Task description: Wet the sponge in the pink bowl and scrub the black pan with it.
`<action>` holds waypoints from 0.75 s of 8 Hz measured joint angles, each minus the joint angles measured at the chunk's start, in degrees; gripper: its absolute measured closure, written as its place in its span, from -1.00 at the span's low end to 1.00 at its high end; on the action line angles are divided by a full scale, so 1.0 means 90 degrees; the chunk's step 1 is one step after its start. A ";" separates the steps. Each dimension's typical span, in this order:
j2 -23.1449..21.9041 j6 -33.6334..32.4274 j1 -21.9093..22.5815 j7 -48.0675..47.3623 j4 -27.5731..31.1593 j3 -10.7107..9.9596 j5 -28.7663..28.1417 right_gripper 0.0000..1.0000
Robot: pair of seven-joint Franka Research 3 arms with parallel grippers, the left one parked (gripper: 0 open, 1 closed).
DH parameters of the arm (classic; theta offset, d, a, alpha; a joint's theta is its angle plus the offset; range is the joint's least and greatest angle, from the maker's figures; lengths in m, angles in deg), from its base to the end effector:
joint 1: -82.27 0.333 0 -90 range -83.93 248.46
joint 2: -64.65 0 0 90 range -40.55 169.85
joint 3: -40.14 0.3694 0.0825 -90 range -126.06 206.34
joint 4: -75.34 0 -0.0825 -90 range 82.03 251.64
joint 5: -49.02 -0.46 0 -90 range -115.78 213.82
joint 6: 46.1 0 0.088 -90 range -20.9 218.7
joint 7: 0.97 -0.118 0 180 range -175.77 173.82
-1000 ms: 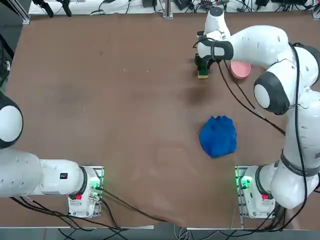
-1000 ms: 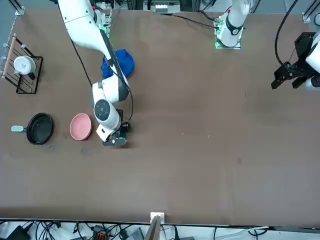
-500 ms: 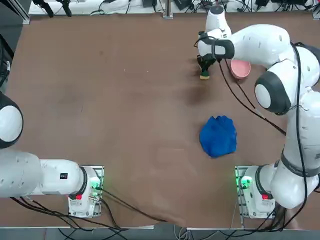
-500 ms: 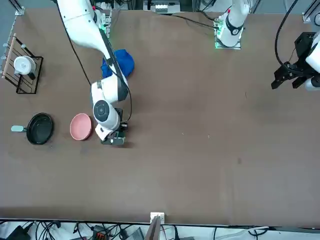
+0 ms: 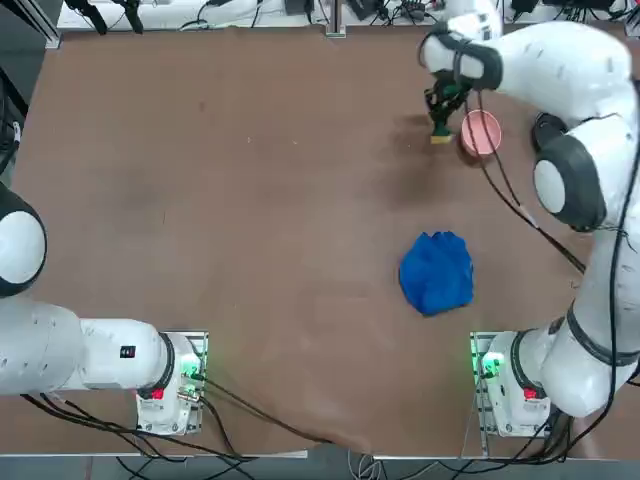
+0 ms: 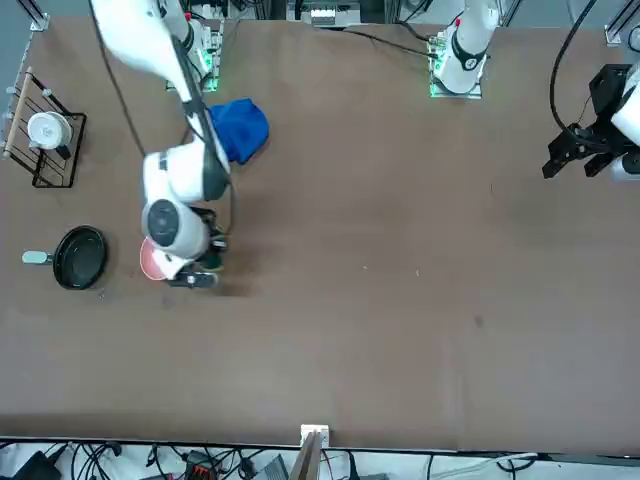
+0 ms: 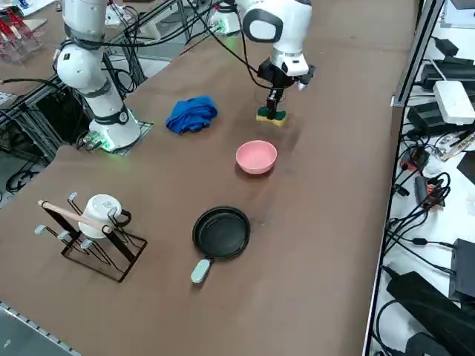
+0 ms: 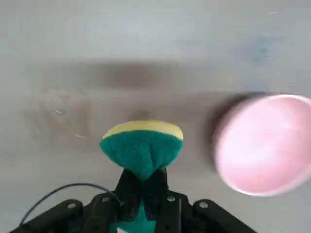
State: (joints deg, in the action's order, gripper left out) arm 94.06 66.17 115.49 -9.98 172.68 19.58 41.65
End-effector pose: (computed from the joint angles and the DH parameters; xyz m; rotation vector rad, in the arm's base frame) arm 0.7030 0.1922 0.2885 3.0223 0.0382 -0.3053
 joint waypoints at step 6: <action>0.0136 0.0029 -0.0827 0.1904 0.0266 -0.0666 -0.0005 0.88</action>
State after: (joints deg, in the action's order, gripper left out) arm 95.29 66.43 108.05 7.16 175.07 13.58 41.60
